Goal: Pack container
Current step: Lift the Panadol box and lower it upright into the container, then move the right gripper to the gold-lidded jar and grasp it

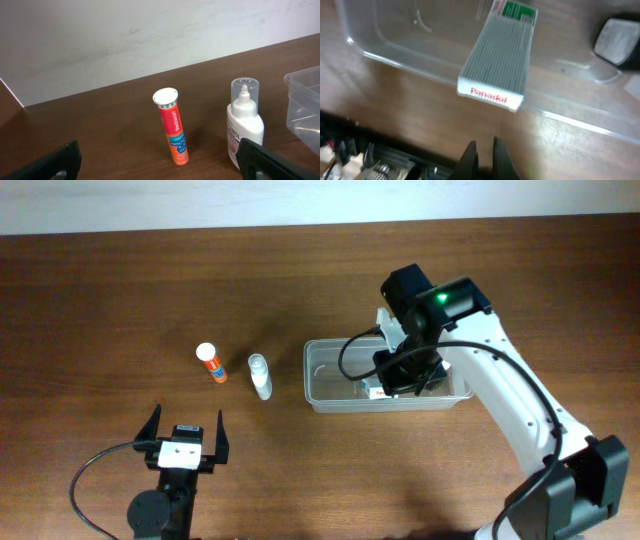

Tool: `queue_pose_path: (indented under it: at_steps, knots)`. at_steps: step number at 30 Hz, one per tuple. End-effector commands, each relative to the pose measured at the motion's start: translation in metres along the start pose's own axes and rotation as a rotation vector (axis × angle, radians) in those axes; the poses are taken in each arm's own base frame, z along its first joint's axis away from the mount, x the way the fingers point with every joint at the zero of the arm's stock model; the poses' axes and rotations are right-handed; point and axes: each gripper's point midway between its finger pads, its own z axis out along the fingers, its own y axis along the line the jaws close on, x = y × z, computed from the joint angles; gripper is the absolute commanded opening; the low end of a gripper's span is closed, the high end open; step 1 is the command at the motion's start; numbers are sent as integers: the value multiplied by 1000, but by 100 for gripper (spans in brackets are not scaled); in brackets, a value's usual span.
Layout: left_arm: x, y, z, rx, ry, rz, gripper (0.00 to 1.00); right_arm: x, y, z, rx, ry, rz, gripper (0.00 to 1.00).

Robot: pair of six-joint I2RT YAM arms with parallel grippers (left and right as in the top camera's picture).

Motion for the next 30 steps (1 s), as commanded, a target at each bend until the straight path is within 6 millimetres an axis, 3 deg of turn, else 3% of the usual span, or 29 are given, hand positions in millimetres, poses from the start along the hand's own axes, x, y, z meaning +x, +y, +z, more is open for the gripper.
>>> queue_pose_path:
  at_steps: [1, 12, 23, 27, 30]
  knots:
    - [1, -1, 0, 8, -1, 11, 100, 1, -1, 10, 2, 1, 19, 4]
    - [1, -1, 0, 8, -1, 11, 100, -5, -7, 44, -1, -15, 30, 4]
    - [1, -1, 0, 8, -1, 11, 100, -10, -7, 47, -3, -35, 26, 4]
    - [1, -1, 0, 8, -1, 11, 100, -16, -7, 30, 6, -73, 25, 4]
    - [1, -1, 0, 8, -1, 11, 100, -22, -26, -17, 94, -144, 56, 5]
